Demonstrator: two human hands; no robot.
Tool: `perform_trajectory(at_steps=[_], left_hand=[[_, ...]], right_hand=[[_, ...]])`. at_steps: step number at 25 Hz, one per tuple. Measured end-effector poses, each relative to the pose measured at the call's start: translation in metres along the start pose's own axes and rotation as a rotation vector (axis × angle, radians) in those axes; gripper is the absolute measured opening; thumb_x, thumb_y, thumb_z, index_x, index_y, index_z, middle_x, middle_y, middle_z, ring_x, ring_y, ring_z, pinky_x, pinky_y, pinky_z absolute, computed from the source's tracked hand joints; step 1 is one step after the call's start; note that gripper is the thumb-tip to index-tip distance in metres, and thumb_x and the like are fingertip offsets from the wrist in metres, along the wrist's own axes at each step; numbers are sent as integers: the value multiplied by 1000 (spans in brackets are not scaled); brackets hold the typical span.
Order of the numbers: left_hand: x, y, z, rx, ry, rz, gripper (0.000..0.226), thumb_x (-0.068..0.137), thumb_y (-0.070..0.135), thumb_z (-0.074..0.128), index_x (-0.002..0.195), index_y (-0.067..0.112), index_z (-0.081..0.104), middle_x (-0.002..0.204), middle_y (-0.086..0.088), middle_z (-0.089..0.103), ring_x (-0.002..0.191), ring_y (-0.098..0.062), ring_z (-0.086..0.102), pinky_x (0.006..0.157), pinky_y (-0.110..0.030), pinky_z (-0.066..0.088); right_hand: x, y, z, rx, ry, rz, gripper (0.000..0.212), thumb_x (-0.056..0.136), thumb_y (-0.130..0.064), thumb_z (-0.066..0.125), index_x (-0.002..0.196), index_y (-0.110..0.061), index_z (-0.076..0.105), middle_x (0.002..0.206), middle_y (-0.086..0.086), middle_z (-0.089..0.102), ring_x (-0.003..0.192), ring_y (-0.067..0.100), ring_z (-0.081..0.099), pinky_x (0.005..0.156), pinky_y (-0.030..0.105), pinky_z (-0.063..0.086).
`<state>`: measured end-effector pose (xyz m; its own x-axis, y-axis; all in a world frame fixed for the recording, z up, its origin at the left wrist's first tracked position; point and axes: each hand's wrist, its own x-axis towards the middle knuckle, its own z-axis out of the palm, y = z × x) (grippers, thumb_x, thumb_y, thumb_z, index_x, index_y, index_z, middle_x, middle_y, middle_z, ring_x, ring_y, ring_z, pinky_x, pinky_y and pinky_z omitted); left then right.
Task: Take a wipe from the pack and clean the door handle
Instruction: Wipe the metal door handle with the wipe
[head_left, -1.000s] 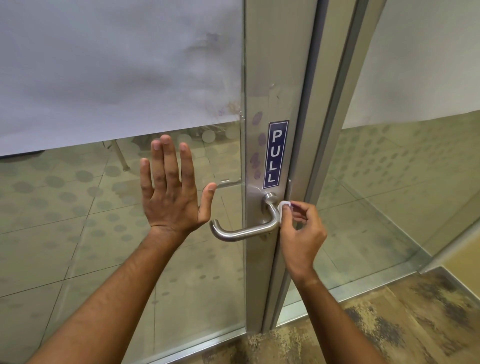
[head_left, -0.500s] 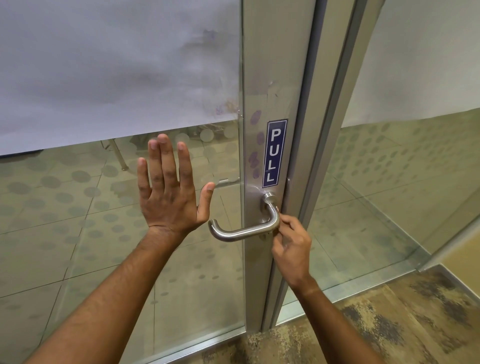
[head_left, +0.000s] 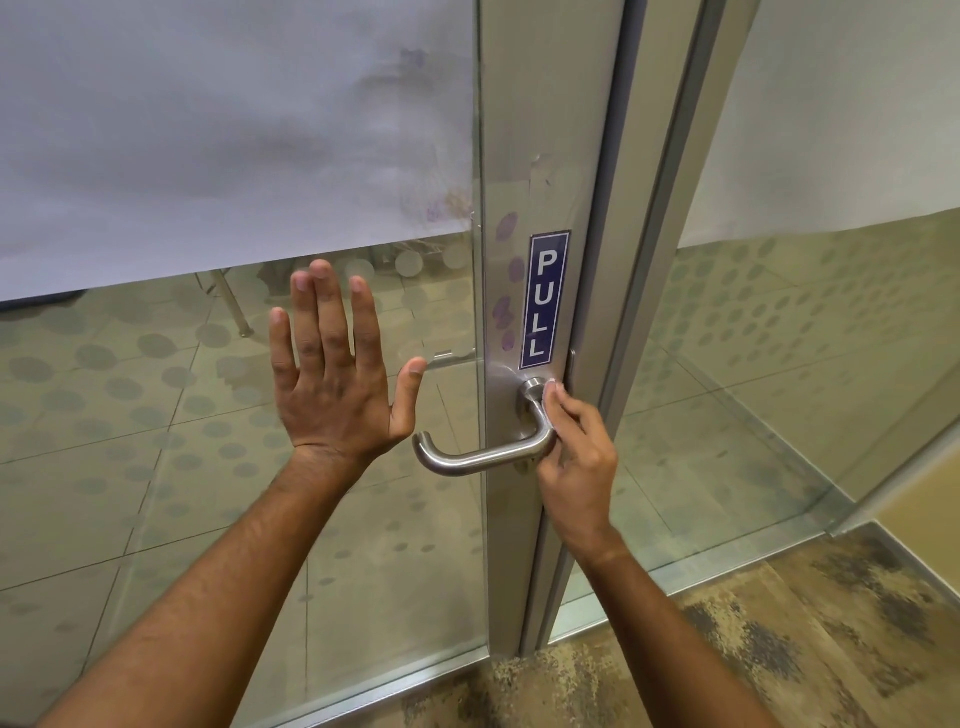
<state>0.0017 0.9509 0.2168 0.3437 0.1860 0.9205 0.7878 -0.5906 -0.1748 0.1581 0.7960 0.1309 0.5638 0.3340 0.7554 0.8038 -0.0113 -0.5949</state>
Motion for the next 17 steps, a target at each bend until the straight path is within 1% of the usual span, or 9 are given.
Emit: perform_trajectory(at_steps=[1,2,4,6,9,12,13,15,17], left_hand=[[0,0,0,-6,-1,-1,83,97,57,34,155,2,13,155,-24,11,153,-23,-20,125,-42,-7],[0,-1,0,-12,-2,0,83,97,57,34,155,2,13,155,-24,11,153,-23,-19,125,-42,-7],[-1,-1,0,-4,-2,4,83,97,57,34,155,1,14,156,-23,11,153,-23,-19,125,-42,-7],[0,-2,0,-6,-4,4,82,97,57,34,154,1,15,156,-23,11,153,-23,-19,125,-42,-7],[-1,-2,0,0,-7,5,83,97,57,34,155,2,12,156,-23,11,153,-23,-20,125,-42,-8],[-1,-1,1,-5,-4,3,84,97,58,34,157,6,6,156,-22,10,153,-22,-21,125,-41,-9],[-1,-2,1,-2,-4,5,85,97,58,34,158,7,4,156,-22,10,153,-22,-21,125,-41,-10],[-1,-2,0,0,-6,11,87,97,58,34,159,8,1,156,-22,9,153,-22,-21,125,-41,-9],[-1,-2,1,-5,-3,15,89,97,58,34,160,9,-5,156,-22,9,153,-23,-21,125,-41,-9]], right_hand=[[-7,0,2,8,-4,55,45,80,15,69,123,4,63,100,17,65,90,20,64,91,12,48],[-13,-1,3,18,-10,110,44,80,13,70,122,3,64,95,14,64,85,16,62,86,14,51],[-16,2,5,33,-17,179,38,82,7,72,118,-1,68,89,8,63,80,9,58,74,23,55],[-11,7,5,43,5,202,35,84,3,73,118,-6,69,85,3,62,74,7,55,66,22,54],[-1,10,5,18,55,115,38,87,-1,69,124,-10,65,88,-1,59,74,6,53,69,9,48],[-1,13,8,-39,40,84,37,89,-7,68,126,-12,65,91,-4,57,76,3,51,71,9,48],[-6,13,8,-20,20,117,35,89,-9,69,124,-13,67,90,-6,57,74,3,51,69,11,50],[-18,8,9,91,11,253,30,87,-7,72,116,-13,72,84,-9,61,72,7,58,64,25,56],[-24,-3,13,377,98,504,29,83,0,74,110,-13,75,87,-8,67,78,10,69,70,30,61]])
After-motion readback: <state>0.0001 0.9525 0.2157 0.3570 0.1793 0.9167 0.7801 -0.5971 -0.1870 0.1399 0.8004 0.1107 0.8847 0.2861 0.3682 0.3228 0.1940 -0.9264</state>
